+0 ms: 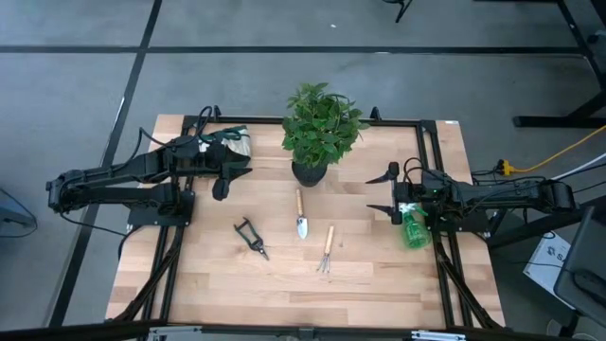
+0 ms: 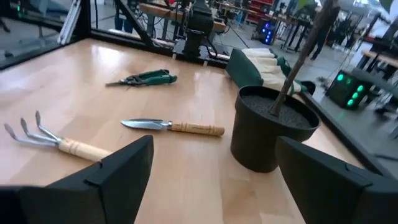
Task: Pick & Place Garden tools in Gardening bag
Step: Move the white bag to the center of the table
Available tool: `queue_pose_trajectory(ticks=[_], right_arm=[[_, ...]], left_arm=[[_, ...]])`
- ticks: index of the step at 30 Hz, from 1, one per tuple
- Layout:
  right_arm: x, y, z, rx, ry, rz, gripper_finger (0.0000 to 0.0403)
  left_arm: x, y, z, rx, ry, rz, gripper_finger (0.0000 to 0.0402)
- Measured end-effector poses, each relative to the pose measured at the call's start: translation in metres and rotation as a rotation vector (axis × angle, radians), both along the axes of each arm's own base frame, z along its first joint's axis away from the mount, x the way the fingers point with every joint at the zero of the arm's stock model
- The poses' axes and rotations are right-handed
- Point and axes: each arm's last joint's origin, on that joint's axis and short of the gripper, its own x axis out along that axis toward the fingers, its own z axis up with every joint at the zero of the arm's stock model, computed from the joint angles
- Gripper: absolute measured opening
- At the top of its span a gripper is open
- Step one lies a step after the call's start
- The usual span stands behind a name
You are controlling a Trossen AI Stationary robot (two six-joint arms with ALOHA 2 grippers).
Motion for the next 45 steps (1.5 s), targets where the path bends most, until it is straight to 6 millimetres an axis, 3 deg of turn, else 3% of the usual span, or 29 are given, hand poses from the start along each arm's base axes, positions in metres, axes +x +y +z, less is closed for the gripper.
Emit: queue_pose_trajectory(ticks=[17, 45], right_arm=[[0.001, 0.001, 0.023, 0.063, -0.233, 0.035, 0.0341], [0.002, 0.001, 0.023, 0.04, -0.242, 0.034, 0.0341]], left_arm=[[0.0, 0.0, 0.0, 0.0, 0.0, 0.0, 0.0162], [0.0, 0.0, 0.0, 0.08, 0.021, -0.026, 0.0162]])
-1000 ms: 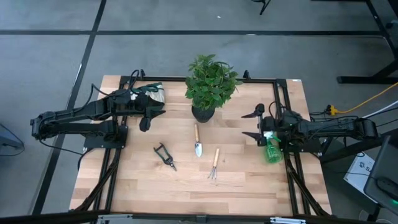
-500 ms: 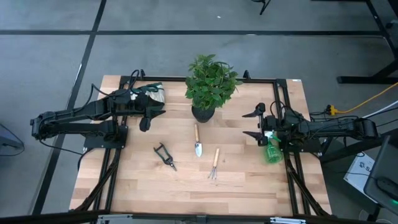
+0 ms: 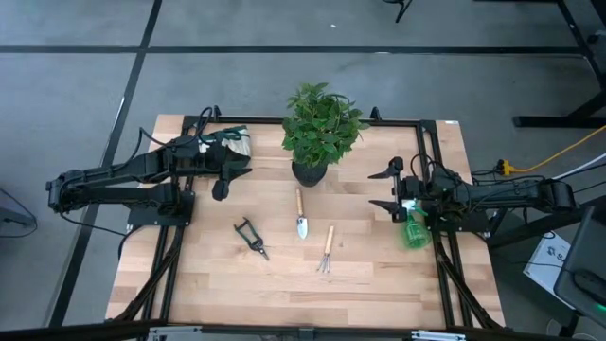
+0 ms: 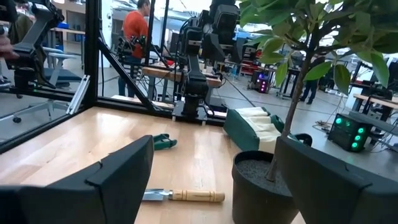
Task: Pick & Place Garden tools in Gardening bag
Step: Move the white bag to the center of the table
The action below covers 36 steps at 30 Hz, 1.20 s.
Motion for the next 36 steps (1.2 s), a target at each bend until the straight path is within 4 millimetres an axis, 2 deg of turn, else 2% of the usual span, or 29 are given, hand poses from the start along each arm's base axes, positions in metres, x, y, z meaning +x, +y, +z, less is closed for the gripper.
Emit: queue_pose_trajectory(ticks=[14, 18, 24, 28, 36], right_arm=[[0.0, 0.0, 0.0, -0.013, 0.002, -0.003, 0.0341], [0.0, 0.0, 0.0, -0.013, 0.003, -0.003, 0.0341], [0.0, 0.0, -0.001, -0.02, 0.009, -0.004, 0.0341], [0.0, 0.0, -0.001, -0.02, 0.01, -0.004, 0.0341], [0.0, 0.0, -0.004, -0.016, 0.042, -0.003, 0.0341]], left_arm=[[0.002, 0.001, 0.003, -0.048, -0.053, 0.034, 0.0162], [0.0, 0.006, 0.003, -0.007, -0.039, 0.193, 0.0162], [-0.007, 0.015, 0.004, 0.06, -0.045, 0.586, 0.0162], [-0.01, 0.017, 0.003, 0.104, -0.018, 0.692, 0.0162], [-0.016, 0.034, 0.003, 0.039, -0.001, 0.793, 0.0162]])
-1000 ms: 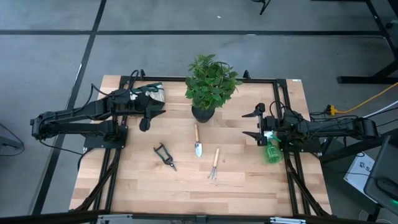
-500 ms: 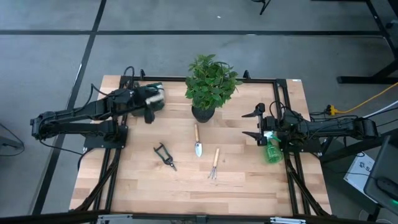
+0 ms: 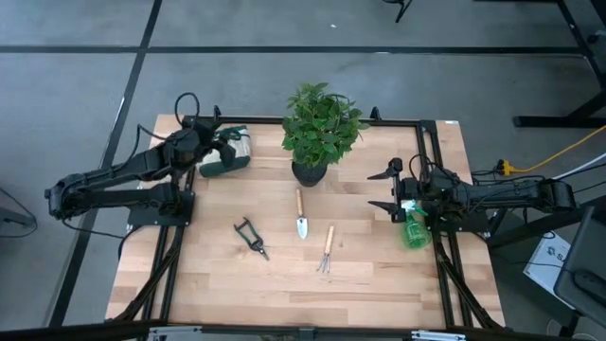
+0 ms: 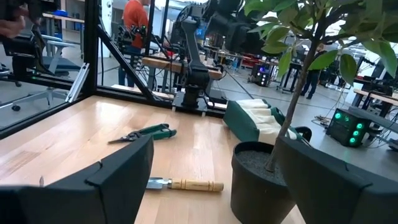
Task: Pick & Place Garden tools in Gardening bag
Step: Move the white bag to the center of the table
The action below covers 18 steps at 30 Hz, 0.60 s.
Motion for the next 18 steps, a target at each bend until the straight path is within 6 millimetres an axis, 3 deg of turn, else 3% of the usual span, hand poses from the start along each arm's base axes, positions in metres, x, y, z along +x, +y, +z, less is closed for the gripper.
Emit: queue_pose_trajectory(ticks=[18], right_arm=[[0.0, 0.0, -0.006, -0.106, 0.053, -0.002, 0.0341]], left_arm=[[0.006, 0.061, 0.013, -0.463, 0.236, -0.048, 0.0162]])
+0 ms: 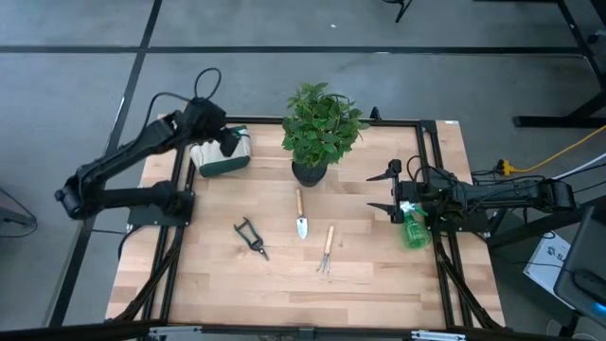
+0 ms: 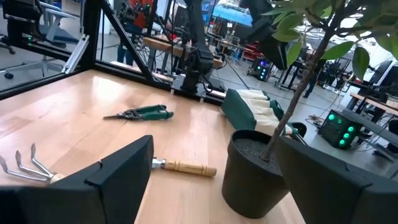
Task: Pick & Place Garden tools in Gardening bag
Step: Move the white bag to the center of the table
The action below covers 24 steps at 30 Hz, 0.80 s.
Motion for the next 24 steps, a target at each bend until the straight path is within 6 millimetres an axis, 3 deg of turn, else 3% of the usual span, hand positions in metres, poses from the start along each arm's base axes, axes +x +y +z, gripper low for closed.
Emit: queue_pose_trajectory(ticks=[7, 13, 17, 24], right_arm=[[0.0, 0.0, 0.0, 0.0, 0.0, 0.0, 0.0341], [0.0, 0.0, 0.0, 0.0, 0.0, 0.001, 0.0341], [0.0, 0.0, -0.002, 0.003, 0.024, 0.001, 0.0341], [0.0, 0.0, -0.005, 0.005, 0.051, 0.002, 0.0341]], left_arm=[[-0.006, 0.037, -0.006, -0.215, 0.06, -0.062, 0.0162], [-0.024, 0.066, -0.018, -0.378, 0.193, -0.02, 0.0162], [-0.035, 0.075, -0.024, -0.475, 0.218, -0.06, 0.0162], [-0.037, 0.077, -0.026, -0.461, 0.252, -0.163, 0.0162]])
